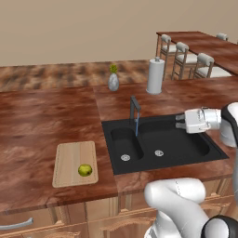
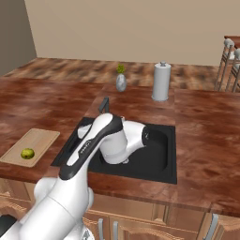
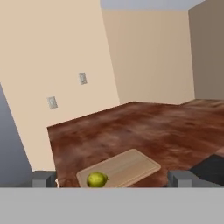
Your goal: Pick the pear from the sink and place it on the cutting board to airdry. Then turn off the sink faucet.
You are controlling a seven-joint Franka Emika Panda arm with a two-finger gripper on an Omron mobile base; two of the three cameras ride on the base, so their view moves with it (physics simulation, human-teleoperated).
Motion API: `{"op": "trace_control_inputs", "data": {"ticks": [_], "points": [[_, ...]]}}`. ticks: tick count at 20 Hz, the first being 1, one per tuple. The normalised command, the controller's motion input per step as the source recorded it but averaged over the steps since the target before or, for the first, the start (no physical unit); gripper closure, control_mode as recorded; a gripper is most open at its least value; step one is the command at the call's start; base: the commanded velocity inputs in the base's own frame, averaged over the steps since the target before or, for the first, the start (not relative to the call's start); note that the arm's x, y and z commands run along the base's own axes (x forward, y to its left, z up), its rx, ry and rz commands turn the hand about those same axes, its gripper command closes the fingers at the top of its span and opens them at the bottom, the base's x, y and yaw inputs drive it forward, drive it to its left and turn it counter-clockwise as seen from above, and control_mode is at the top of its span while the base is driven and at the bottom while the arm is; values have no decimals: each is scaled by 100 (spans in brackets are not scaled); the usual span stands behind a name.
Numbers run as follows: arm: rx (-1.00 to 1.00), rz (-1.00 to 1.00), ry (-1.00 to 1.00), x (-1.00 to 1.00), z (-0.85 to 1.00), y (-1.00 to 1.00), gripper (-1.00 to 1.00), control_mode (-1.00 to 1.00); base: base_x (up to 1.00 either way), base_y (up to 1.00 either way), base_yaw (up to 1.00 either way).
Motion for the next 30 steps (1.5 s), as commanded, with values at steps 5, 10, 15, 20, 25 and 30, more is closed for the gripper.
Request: {"op": "trace_control_inputs", "data": {"ticks": [5, 10, 15, 20, 25, 30], "points": [[2, 1, 0, 20, -2, 0, -100, -100, 0, 0, 0], [1, 1, 0, 24, -9, 0, -100, -100, 0, 0, 0], [0, 1, 0, 21, -19, 0, -100, -100, 0, 0, 0], [0, 1, 0, 20, -16, 0, -100, -100, 0, 0, 0], [0, 0, 0, 19, -8, 0, -100, -100, 0, 0, 0], [0, 0, -2, 13, 0, 0, -100, -100, 0, 0, 0]]}}
